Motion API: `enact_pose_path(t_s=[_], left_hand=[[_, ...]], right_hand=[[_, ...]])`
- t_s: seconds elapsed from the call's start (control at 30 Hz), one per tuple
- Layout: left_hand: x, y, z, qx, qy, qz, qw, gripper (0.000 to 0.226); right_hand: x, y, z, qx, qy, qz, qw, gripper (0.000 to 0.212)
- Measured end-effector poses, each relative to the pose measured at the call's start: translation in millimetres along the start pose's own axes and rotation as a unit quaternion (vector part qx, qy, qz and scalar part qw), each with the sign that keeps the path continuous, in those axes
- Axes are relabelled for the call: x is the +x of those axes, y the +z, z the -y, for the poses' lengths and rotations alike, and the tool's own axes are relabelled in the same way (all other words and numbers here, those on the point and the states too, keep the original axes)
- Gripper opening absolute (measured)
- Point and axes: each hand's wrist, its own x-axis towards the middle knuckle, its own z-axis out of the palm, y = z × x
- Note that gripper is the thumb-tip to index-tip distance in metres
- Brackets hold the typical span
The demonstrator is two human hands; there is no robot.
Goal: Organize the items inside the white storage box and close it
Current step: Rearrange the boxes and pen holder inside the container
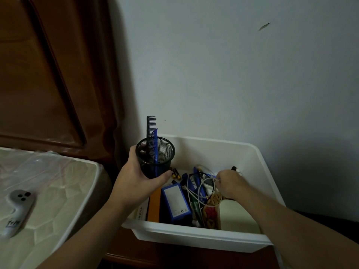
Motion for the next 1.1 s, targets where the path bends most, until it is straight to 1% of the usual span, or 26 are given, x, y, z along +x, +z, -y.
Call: enact_pose_path(t_s=[0.13, 0.23, 0.27, 0.33, 0.4, 0.43, 0.47, 0.5, 0.53, 0.6, 0.63, 0.7, 0.73, 0.83, 0.9, 0.97, 1.03, 1.1], left_hand=[[1, 0, 1, -0.009, -0.007, -0.005, 1.000, 0.076], [1, 0, 1, -0.012, -0.010, -0.003, 1.000, 0.077], [1, 0, 1, -0.010, -0.012, -0.001, 1.000, 0.077], [1, 0, 1, -0.011, -0.016, 0.004, 1.000, 0.077], [1, 0, 0, -0.015, -0.021, 0.005, 1.000, 0.076], [0, 0, 0, -0.014, -0.021, 0.005, 1.000, 0.075], [0, 0, 0, -0.013, -0.019, 0.004, 1.000, 0.075], [1, 0, 0, -0.010, -0.017, 0.003, 1.000, 0.075], [1, 0, 0, -0.008, -0.016, 0.003, 1.000, 0.075], [2, 0, 1, -0.006, -0.018, 0.005, 1.000, 0.076], [2, 0, 1, -0.004, -0.018, 0.005, 1.000, 0.077], [2, 0, 2, -0.002, -0.019, 0.004, 1.000, 0.077], [2, 0, 1, -0.002, -0.020, 0.004, 1.000, 0.077], [2, 0, 0, 0.001, -0.021, 0.005, 1.000, 0.077], [2, 0, -1, 0.007, -0.022, 0.005, 1.000, 0.077], [1, -1, -1, 0.013, -0.022, 0.004, 1.000, 0.077], [1, 0, -3, 0.014, -0.022, 0.007, 1.000, 0.077], [0, 0, -3, 0.006, -0.026, 0.011, 1.000, 0.076]], right_hand=[[13, 6, 2, 0.008, -0.021, 0.033, 0.999, 0.023], [19, 6, 5, -0.003, -0.016, 0.061, 0.998, 0.013], [22, 7, 5, -0.002, -0.008, 0.069, 0.998, 0.017], [25, 5, 7, -0.014, -0.004, 0.084, 0.996, 0.020], [28, -1, 10, -0.047, -0.015, 0.104, 0.993, 0.014], [30, -3, 10, -0.065, -0.017, 0.114, 0.991, 0.018], [33, -4, 10, -0.089, -0.018, 0.125, 0.988, 0.032], [34, -8, 12, -0.115, -0.022, 0.140, 0.983, 0.041], [33, -12, 14, -0.129, -0.024, 0.149, 0.980, 0.040], [28, -22, 17, -0.122, -0.023, 0.139, 0.982, 0.021], [27, -25, 16, -0.106, -0.031, 0.118, 0.987, 0.018], [21, -33, 16, -0.075, -0.037, 0.073, 0.994, 0.025], [15, -40, 16, -0.074, -0.030, 0.045, 0.996, 0.025], [3, -70, 12, -0.082, -0.026, -0.026, 0.996, 0.007], [-5, -96, 7, -0.046, -0.036, -0.038, 0.998, 0.017], [-18, -123, 4, 0.001, -0.049, -0.030, 0.998, 0.024], [-35, -149, 2, 0.081, -0.052, -0.025, 0.995, 0.026], [-54, -173, 4, 0.166, -0.073, -0.044, 0.982, 0.023]])
